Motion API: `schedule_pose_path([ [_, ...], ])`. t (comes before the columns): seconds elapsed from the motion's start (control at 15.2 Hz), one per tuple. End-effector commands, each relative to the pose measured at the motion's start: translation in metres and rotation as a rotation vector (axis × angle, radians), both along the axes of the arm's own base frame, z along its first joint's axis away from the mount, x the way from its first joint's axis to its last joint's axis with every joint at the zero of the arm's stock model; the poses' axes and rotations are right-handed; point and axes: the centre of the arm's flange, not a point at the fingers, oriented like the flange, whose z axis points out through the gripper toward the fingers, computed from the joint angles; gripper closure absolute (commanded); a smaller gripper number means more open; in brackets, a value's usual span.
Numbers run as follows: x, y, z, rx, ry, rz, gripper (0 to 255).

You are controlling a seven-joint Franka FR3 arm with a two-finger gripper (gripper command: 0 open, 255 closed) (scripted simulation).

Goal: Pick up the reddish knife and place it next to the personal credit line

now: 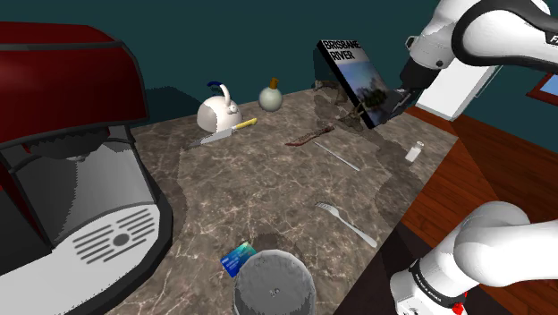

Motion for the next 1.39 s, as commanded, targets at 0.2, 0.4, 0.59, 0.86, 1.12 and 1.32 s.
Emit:
schedule_pose_path([
  [0.2,0.031,0.008,-0.024,0.021,-0.009,-0.133,0],
  [0.4,0.063,0.012,-0.047,0.041,-0.018,-0.266,0],
  [0.59,0.095,0.013,-0.07,0.062,-0.028,-0.399,0],
  [0.86,0.138,0.008,-0.101,0.089,-0.04,-0.576,0],
  [1.12,0.181,-0.004,-0.131,0.117,-0.052,-0.753,0],
  [1.32,0.211,-0.017,-0.153,0.137,-0.061,-0.886,0],
])
